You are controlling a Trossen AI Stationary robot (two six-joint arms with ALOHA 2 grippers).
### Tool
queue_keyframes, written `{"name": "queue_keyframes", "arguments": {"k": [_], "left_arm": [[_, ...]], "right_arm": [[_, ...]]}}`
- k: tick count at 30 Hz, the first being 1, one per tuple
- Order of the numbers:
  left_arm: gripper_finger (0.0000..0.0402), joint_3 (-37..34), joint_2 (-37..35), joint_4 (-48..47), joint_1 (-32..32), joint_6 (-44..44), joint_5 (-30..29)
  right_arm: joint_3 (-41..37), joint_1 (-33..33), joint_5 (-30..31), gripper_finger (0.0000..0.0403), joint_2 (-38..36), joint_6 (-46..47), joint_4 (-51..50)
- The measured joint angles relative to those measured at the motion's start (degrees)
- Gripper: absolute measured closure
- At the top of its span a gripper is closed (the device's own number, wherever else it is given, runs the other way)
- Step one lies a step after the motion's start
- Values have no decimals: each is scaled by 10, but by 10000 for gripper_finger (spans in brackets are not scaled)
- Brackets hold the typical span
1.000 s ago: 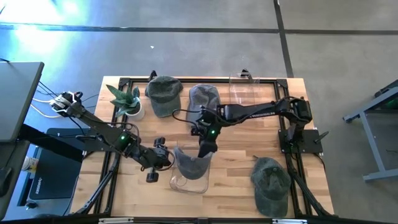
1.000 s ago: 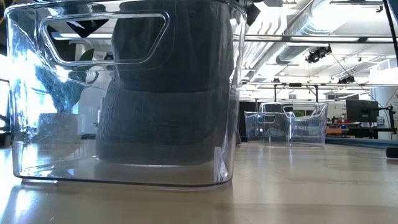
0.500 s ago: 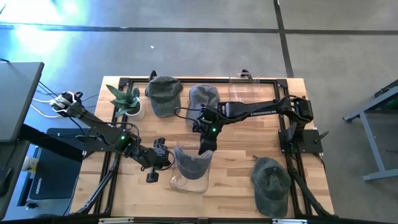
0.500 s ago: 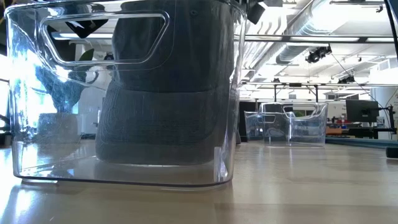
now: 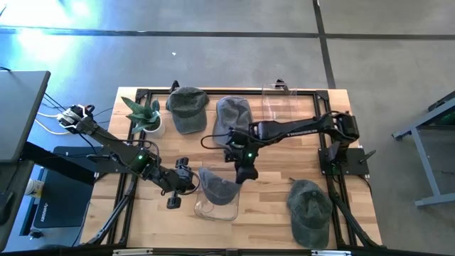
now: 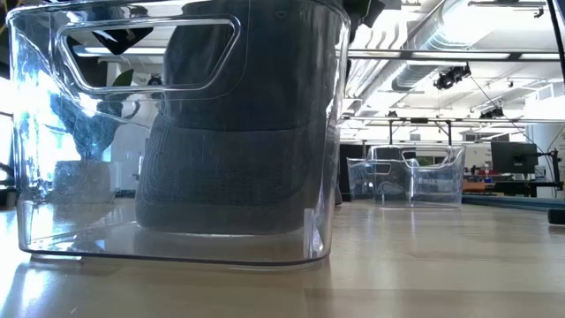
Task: Pick & Place hat
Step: Put the bottom gray cap into the bottom transparent bin, then put the bottom black cap into the top transparent bin
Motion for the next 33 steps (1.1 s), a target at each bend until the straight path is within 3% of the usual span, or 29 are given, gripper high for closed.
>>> {"name": "queue_keyframes", "arguments": {"k": [5,13,17,23,27,33], "left_arm": [[396,0,0,-3,0,0,0],[396,-1,-19,-3,0,-31,12],[396,-1,-46,-2,0,-51,7],[396,-1,-94,-4,0,-62,-34],[396,-1,-109,-4,0,-41,-65],[396,-1,-113,-4,0,-30,-70]], "right_arm": [[0,-15,88,402,-28,-12,-14],[0,-8,352,401,-114,-6,-74],[0,26,428,402,-155,26,-133],[0,110,448,395,-188,92,-267],[0,167,418,379,-192,154,-378],[-26,226,351,298,-199,181,-461]]}}
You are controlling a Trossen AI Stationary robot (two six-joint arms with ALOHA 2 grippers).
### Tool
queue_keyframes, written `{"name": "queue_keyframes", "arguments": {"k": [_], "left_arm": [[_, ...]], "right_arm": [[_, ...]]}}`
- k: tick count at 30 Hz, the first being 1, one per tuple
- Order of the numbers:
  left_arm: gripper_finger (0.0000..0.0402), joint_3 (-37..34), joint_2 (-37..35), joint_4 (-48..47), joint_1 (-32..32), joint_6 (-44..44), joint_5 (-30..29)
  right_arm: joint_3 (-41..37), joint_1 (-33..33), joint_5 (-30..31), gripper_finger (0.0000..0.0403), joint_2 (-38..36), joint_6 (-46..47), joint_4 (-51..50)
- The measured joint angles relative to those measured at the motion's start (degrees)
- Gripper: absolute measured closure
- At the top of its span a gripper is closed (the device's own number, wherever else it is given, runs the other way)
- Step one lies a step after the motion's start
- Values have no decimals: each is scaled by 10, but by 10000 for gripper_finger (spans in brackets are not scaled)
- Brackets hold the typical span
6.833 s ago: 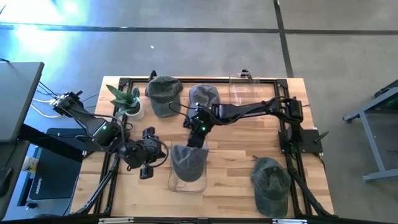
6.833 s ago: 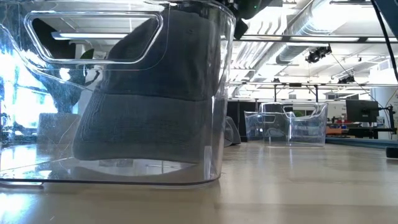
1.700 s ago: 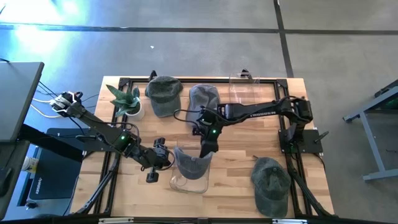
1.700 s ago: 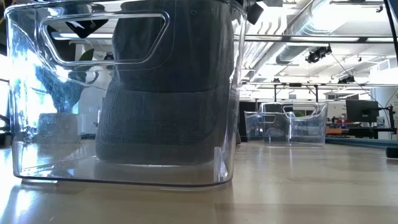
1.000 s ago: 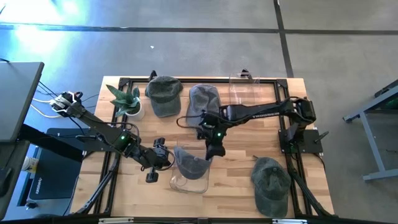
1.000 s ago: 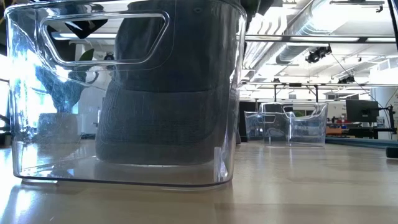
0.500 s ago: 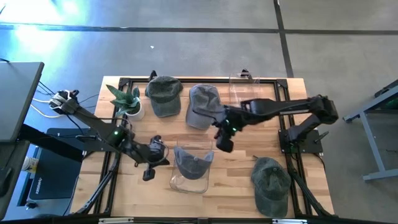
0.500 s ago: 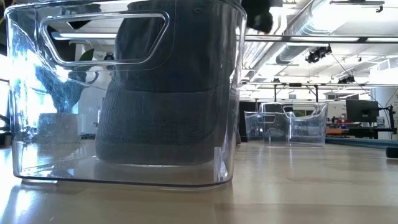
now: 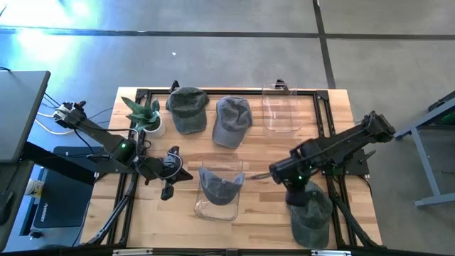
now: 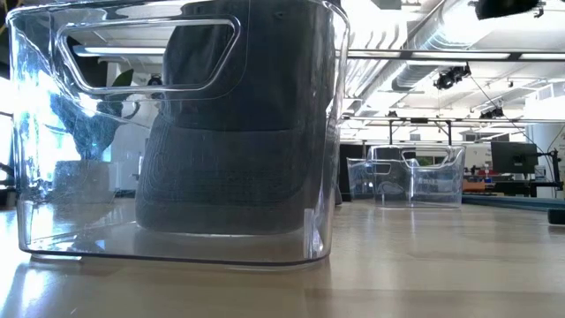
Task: Pick & Place hat
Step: Put the bottom black cap into the top transparent bin
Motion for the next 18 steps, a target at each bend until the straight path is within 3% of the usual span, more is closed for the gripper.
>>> {"name": "queue_keyframes", "arguments": {"k": [9,18], "left_arm": [[396,0,0,0,0,-3,3],[396,0,0,13,0,-5,-8]], "right_arm": [[-181,34,-97,172,-84,14,10],[-309,118,-105,125,-210,93,95]]}}
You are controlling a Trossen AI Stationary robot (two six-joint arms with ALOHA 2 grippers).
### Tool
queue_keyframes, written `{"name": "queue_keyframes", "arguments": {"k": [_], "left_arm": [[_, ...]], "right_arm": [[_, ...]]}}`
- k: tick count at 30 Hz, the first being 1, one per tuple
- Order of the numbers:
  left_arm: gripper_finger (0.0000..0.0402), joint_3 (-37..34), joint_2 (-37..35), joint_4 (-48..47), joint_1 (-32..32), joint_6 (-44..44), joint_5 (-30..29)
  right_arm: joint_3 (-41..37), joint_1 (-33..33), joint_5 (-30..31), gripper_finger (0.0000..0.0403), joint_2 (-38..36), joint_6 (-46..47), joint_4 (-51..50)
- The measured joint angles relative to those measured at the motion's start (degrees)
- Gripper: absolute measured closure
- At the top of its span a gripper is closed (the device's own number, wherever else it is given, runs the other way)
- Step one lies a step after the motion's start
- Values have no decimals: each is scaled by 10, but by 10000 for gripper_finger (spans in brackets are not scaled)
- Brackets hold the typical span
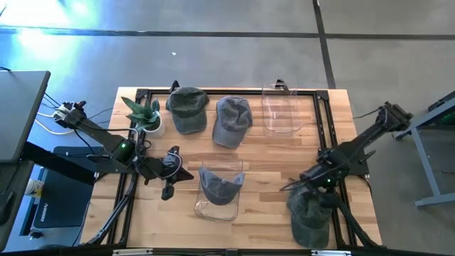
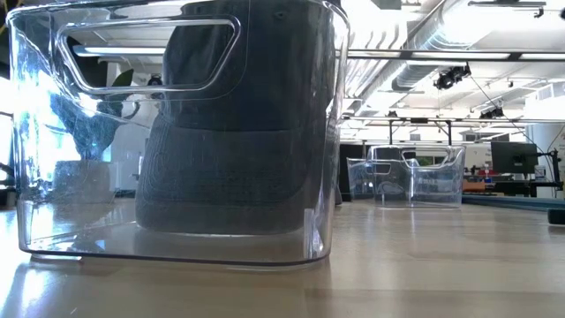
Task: Pick & Place hat
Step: Put the bottom black cap into the top transparent bin
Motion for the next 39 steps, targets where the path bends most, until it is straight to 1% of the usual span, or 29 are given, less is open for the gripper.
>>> {"name": "queue_keyframes", "arguments": {"k": [2,7,11,14,16,18,22,23,24,26,29,33,36,39], "left_arm": [[396,0,0,13,0,0,-22],[396,0,0,51,0,0,-87],[396,0,0,92,0,4,-127],[396,0,6,132,1,32,-146],[396,1,18,162,14,48,-152],[396,0,30,192,30,50,-143],[396,1,50,260,70,51,-99],[396,1,59,277,83,51,-87],[396,0,68,292,95,53,-76],[396,1,83,332,116,66,-56],[396,34,110,333,142,95,-33],[396,109,158,318,170,158,-7],[396,172,202,295,191,194,5],[396,246,250,268,214,200,29]], "right_arm": [[-26,22,10,124,-13,18,36],[-87,65,76,124,-19,79,93],[-134,81,89,127,-19,98,174],[-163,87,103,154,-19,95,244],[-178,87,102,191,-19,89,285],[-188,87,101,240,-19,85,311],[-191,84,99,361,-26,69,329],[-191,81,99,382,-34,63,335],[-191,78,95,390,-44,61,343],[-191,69,93,380,-72,73,355],[-191,45,92,374,-131,104,382],[-190,3,116,396,-219,138,412],[-190,-33,142,388,-274,170,415],[-190,-69,147,392,-314,180,416]]}}
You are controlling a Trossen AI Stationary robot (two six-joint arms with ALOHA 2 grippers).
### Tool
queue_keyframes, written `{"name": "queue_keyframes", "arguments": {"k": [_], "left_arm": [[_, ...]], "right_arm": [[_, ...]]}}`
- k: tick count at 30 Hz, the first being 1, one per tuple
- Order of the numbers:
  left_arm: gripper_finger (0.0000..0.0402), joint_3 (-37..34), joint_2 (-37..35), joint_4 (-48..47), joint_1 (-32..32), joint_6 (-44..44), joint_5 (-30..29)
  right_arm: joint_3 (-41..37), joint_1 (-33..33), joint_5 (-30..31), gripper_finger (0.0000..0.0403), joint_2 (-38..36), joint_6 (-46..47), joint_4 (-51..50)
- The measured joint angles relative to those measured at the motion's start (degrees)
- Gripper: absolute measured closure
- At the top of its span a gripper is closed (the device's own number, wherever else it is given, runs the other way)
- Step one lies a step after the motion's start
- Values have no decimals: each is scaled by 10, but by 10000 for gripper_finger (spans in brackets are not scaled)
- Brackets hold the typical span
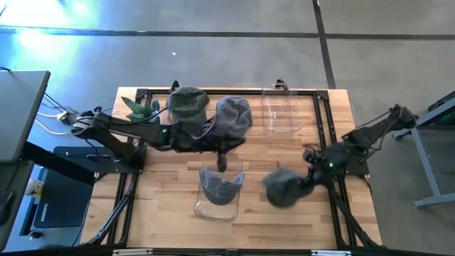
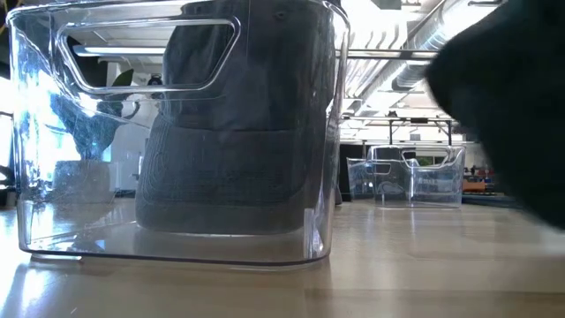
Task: Pick & Place hat
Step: Put the bottom black cap into the top transparent bin
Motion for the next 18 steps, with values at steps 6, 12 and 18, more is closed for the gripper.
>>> {"name": "queue_keyframes", "arguments": {"k": [6,12,18], "left_arm": [[390,124,105,-35,32,29,79],[300,209,206,-40,52,58,189],[176,248,274,-42,61,57,218]], "right_arm": [[0,-55,53,389,-28,-47,14],[0,-105,57,398,-25,-108,33],[0,-136,34,391,-26,-128,40]]}}
